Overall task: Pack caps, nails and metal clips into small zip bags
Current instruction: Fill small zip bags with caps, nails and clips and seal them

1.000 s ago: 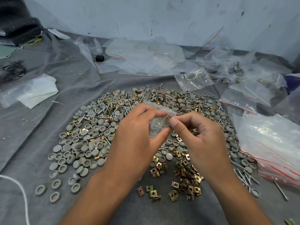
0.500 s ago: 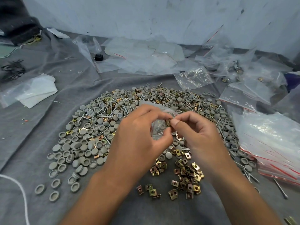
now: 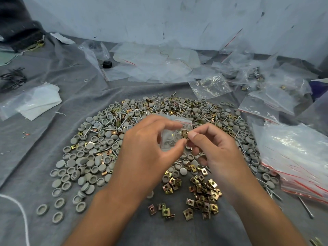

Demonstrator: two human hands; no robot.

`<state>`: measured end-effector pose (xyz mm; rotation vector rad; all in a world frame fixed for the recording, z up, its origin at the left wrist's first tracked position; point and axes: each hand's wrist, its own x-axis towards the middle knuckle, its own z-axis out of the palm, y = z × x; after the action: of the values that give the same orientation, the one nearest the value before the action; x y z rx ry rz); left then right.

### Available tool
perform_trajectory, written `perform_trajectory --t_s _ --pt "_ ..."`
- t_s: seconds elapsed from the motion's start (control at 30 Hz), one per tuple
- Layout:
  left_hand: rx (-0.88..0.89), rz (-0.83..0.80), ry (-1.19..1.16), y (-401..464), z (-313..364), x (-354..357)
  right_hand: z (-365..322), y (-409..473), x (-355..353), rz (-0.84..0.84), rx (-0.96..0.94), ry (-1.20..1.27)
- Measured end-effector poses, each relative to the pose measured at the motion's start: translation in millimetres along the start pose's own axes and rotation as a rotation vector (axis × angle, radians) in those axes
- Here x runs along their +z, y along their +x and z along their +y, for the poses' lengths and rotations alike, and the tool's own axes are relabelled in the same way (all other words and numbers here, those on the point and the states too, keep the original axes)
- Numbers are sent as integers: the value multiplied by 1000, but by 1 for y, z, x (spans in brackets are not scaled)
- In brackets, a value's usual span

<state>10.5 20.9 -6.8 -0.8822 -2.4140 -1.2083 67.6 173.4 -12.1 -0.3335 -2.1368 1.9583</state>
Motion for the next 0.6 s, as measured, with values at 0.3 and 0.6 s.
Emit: perform_trajectory --t_s 0.3,0.6 --pt "34 -35 -14 2 -1 -5 -3 1 -4 -110 5 -27" --pt "86 -82 70 2 -6 -9 -6 0 -7 -139 -63 -130"
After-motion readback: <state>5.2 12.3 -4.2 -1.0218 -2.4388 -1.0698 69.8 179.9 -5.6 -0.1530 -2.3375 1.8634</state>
